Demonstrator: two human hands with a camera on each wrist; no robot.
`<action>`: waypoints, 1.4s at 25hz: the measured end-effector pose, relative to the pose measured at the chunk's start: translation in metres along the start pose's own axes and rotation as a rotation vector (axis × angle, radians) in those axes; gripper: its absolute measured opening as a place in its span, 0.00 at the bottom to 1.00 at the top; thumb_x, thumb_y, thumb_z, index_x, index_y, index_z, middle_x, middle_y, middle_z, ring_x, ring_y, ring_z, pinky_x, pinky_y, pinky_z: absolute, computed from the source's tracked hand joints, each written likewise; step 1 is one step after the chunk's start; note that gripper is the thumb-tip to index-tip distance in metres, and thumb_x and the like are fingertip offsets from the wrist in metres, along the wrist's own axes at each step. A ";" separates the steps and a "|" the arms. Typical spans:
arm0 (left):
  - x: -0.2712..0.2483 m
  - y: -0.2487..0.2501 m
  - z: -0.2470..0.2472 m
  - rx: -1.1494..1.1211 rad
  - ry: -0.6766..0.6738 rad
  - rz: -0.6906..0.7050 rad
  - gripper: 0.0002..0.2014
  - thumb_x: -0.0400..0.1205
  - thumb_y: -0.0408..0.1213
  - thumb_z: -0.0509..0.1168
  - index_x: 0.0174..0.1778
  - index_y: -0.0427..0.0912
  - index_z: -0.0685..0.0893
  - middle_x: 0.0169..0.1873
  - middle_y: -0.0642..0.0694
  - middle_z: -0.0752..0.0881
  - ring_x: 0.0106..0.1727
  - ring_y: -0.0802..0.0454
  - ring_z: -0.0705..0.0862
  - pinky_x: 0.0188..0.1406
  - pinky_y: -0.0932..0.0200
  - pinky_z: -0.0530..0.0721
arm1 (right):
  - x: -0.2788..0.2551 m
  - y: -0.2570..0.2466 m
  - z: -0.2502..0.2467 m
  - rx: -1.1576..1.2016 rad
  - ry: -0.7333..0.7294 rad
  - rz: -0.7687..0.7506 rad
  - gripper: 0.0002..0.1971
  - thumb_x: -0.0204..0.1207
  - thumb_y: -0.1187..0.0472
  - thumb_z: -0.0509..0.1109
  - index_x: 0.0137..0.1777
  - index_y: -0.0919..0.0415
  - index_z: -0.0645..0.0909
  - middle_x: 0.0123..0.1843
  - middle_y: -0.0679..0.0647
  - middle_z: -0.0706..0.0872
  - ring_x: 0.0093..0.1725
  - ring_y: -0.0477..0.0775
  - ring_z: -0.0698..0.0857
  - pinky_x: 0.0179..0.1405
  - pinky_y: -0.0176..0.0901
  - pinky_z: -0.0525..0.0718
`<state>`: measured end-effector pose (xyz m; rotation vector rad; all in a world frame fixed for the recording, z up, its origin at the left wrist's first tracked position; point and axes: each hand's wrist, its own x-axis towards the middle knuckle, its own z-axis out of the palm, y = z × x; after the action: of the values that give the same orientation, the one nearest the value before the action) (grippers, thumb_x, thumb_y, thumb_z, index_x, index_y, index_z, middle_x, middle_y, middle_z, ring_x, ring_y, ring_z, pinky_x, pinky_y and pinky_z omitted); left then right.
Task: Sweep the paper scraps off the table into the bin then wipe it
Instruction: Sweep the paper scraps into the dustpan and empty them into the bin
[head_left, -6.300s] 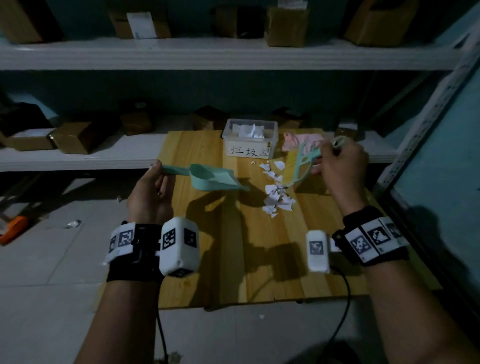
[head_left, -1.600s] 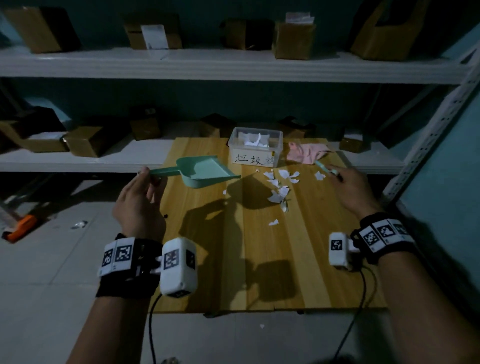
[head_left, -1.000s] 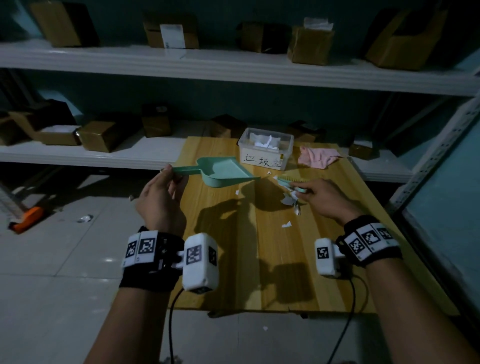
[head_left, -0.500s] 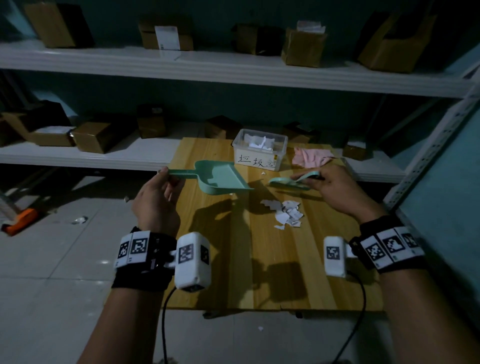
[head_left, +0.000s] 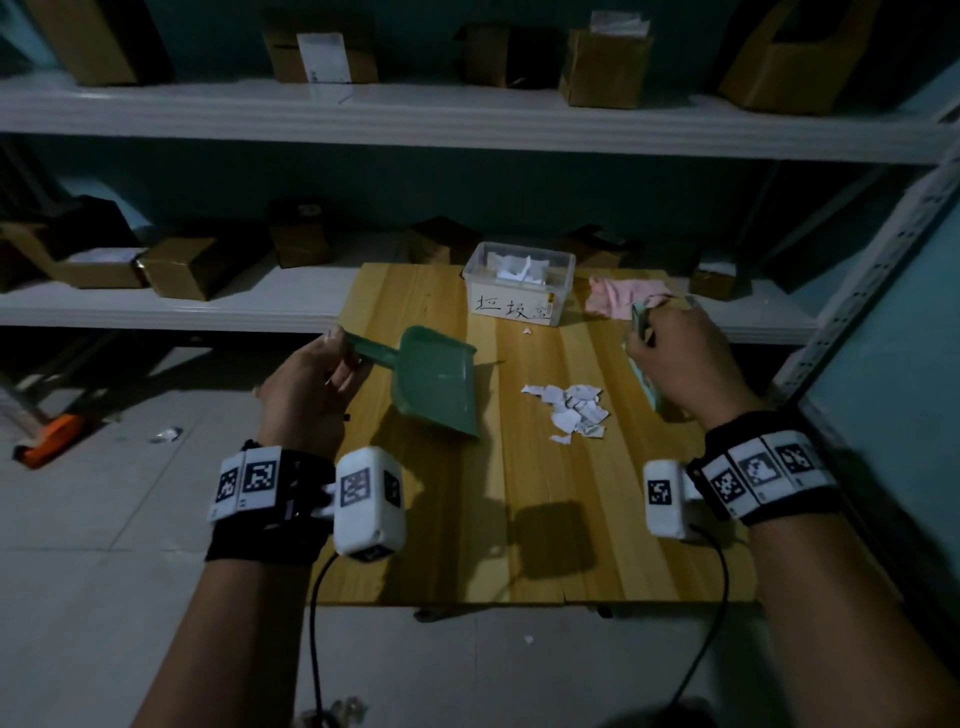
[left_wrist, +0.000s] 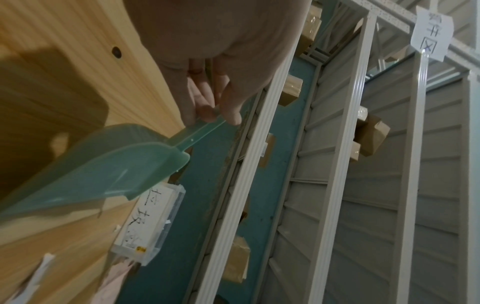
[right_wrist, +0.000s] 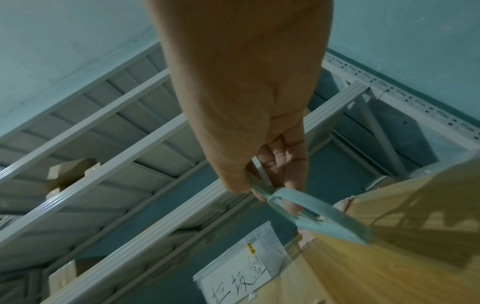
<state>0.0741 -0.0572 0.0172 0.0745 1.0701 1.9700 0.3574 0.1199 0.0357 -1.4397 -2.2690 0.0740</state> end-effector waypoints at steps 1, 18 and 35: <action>-0.001 -0.002 0.003 0.042 0.008 0.006 0.14 0.83 0.35 0.67 0.64 0.38 0.82 0.49 0.44 0.86 0.46 0.55 0.89 0.60 0.55 0.87 | 0.000 -0.003 0.001 -0.004 0.010 -0.017 0.11 0.83 0.59 0.65 0.37 0.57 0.74 0.36 0.56 0.78 0.39 0.58 0.81 0.35 0.43 0.71; -0.021 -0.058 0.052 0.224 0.022 -0.052 0.03 0.81 0.30 0.69 0.49 0.36 0.85 0.48 0.40 0.87 0.49 0.48 0.89 0.55 0.49 0.90 | -0.008 -0.044 0.023 0.452 -0.064 -0.127 0.06 0.82 0.58 0.67 0.49 0.58 0.85 0.41 0.50 0.87 0.36 0.41 0.86 0.29 0.29 0.82; -0.004 -0.056 0.051 0.046 0.044 -0.199 0.08 0.86 0.39 0.63 0.47 0.37 0.79 0.47 0.41 0.84 0.50 0.48 0.86 0.38 0.56 0.90 | 0.002 0.023 -0.014 0.831 0.320 0.257 0.10 0.84 0.57 0.67 0.53 0.63 0.85 0.43 0.54 0.90 0.35 0.41 0.89 0.29 0.29 0.84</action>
<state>0.1357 -0.0125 0.0109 -0.0492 1.1080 1.7760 0.3815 0.1287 0.0426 -1.1503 -1.4911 0.7169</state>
